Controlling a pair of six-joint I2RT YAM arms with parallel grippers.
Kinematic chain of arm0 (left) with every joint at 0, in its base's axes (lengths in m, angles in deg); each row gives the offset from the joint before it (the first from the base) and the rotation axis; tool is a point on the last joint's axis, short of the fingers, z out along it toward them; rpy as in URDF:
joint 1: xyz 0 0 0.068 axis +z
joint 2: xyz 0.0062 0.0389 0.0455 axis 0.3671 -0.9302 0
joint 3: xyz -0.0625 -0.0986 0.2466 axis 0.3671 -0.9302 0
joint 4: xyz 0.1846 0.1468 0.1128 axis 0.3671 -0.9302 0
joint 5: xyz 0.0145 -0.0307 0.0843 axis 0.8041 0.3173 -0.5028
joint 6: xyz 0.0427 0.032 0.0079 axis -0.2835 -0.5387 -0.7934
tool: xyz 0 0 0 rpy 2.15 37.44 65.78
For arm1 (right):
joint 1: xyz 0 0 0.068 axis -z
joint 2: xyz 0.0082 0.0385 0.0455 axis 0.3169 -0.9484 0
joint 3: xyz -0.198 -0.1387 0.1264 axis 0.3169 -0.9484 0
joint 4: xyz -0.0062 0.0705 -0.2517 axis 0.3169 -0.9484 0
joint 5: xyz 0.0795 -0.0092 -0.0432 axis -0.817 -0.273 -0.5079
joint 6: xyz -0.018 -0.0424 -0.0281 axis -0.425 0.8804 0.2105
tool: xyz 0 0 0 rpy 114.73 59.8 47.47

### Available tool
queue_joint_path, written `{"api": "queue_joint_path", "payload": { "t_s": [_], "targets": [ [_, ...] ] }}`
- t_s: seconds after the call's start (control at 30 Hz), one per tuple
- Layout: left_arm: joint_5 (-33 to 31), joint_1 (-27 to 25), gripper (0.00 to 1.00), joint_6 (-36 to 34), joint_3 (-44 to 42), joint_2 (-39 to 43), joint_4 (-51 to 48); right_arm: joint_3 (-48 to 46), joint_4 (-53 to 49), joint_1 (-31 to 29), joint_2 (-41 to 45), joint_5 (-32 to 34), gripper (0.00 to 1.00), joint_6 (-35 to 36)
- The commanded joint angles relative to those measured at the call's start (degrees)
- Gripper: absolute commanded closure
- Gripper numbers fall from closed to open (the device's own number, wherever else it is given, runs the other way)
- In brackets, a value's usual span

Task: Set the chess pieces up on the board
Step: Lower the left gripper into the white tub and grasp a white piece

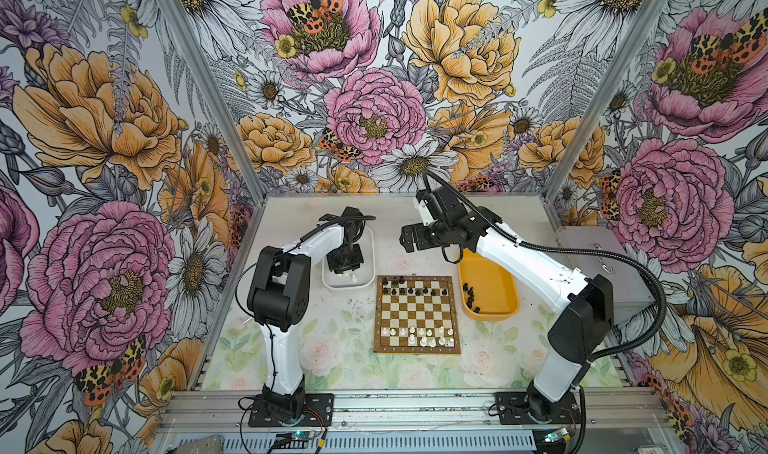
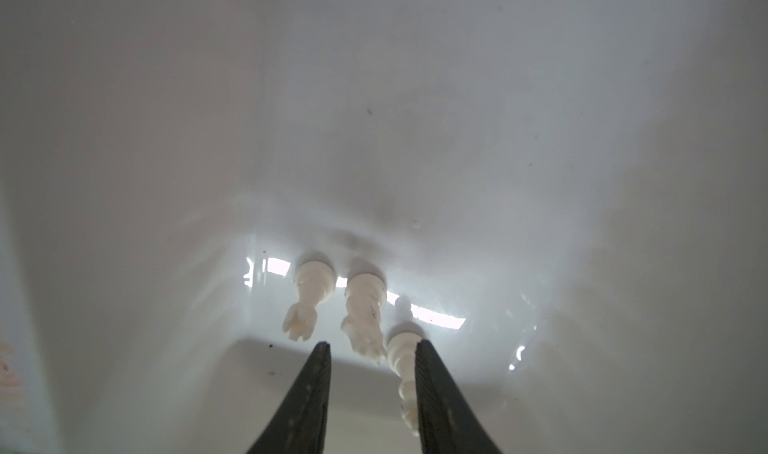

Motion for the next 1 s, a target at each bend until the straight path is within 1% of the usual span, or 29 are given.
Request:
{"api": "queue_joint_path", "payload": {
  "t_s": [0.0,0.53,0.97],
  "targets": [
    [-0.8,0.7,0.65,-0.1,-0.1,-0.8,1.2,-0.4,1.7,0.3,2.7,1.2,0.00,-0.1],
    [-0.7,0.6,0.71,-0.4,0.8,-1.9,1.2,-2.0,1.8,0.7,4.0,2.2,0.00,0.0],
    [-0.9,0.9,0.72,-0.5,1.7,-2.1,1.1,-1.9,1.8,0.8,3.7,1.7,0.00,0.3]
  ]
}}
